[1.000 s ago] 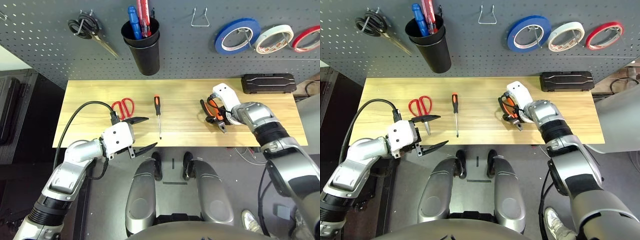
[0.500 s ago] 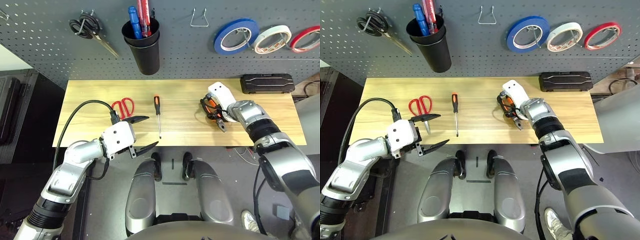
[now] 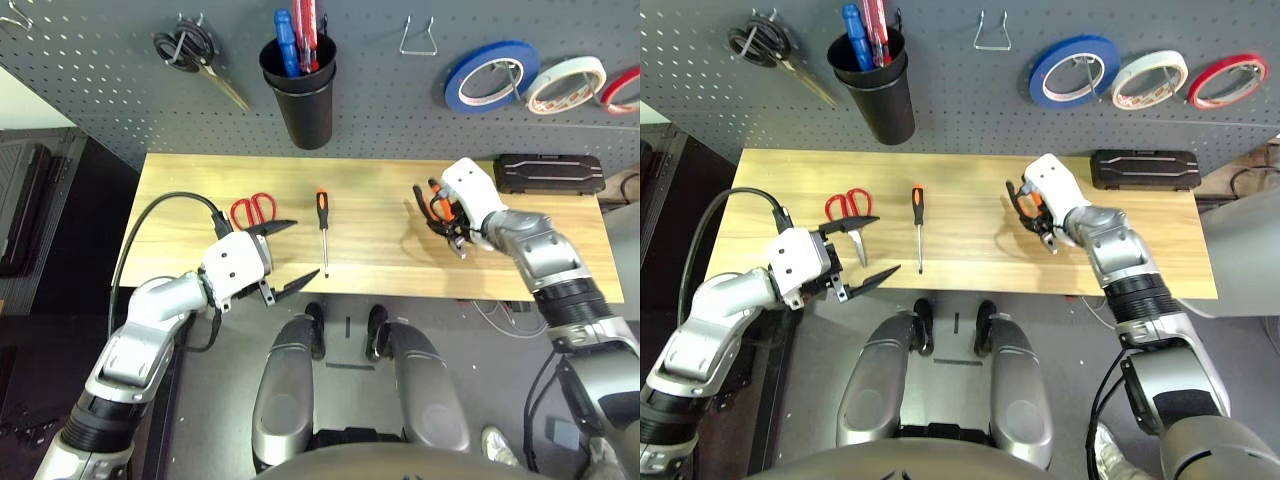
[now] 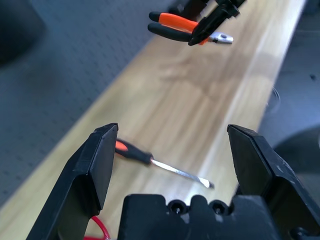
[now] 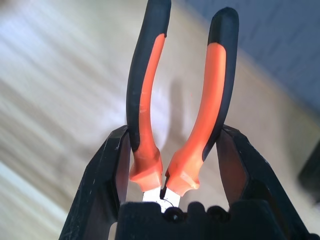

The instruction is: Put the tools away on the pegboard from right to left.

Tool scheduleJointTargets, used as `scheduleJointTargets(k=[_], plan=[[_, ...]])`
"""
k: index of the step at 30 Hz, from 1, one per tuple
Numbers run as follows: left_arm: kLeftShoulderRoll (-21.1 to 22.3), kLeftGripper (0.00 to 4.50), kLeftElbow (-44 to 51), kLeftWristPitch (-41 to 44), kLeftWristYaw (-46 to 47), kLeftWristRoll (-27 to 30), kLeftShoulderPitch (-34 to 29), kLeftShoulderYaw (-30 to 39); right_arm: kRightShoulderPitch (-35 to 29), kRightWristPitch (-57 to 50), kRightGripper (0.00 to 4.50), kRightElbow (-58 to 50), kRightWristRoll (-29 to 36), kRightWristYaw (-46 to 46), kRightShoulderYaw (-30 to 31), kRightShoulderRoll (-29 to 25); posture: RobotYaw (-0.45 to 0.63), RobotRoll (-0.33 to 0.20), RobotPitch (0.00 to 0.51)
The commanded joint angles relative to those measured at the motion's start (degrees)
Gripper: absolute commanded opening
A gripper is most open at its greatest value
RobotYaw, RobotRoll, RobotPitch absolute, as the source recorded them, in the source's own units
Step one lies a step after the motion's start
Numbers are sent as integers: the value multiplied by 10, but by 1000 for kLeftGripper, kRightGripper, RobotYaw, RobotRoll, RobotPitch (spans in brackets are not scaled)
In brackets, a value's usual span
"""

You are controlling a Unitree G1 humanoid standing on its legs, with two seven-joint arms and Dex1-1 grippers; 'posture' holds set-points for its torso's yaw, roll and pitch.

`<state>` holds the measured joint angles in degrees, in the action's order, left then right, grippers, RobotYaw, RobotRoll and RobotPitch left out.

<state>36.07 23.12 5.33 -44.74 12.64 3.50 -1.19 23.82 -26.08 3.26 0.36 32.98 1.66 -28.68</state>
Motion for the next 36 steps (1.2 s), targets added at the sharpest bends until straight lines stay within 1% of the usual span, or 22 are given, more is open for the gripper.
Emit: scheduleJointTargets(k=[1, 2, 5, 9, 16, 21, 26, 30, 36], plan=[[-4, 4500, 38, 27, 8, 34, -6, 18, -30, 66, 2775, -46, 10, -2, -25, -14, 148, 0, 251], [-4, 4500, 40, 31, 10, 38, -6, 20, -33, 80, 2775, -49, 8, -6, -26, -16, 144, 0, 242], [-11, 4500, 73, 56, 22, 80, -5, 41, -31, 109, 2775, -74, 20, -6, -42, -21, 122, 0, 215], [-13, 4500, 100, 84, 33, 113, 13, 55, -3, 112, 2775, -99, 44, -5, -63, -23, 112, 0, 191], [-19, 4500, 119, 118, 64, 146, 60, 70, 38, 80, 2775, -136, 83, -6, -87, -24, 109, 0, 176], [-16, 4500, 125, 135, 70, 163, 73, 74, 80, 42, 2775, -155, 106, -27, -86, -8, 107, 0, 172], [-18, 4500, 125, 148, 78, 168, 91, 71, 142, 28, 2775, -136, 107, -74, -79, 33, 108, 0, 174], [-17, 4500, 125, 154, 81, 170, 99, 71, 189, 60, 2775, -87, 86, -107, -68, 64, 123, 0, 182], [-12, 4500, 131, 158, 83, 166, 95, 73, 248, 123, 2775, 6, 67, -141, -65, 99, 144, 0, 191]])
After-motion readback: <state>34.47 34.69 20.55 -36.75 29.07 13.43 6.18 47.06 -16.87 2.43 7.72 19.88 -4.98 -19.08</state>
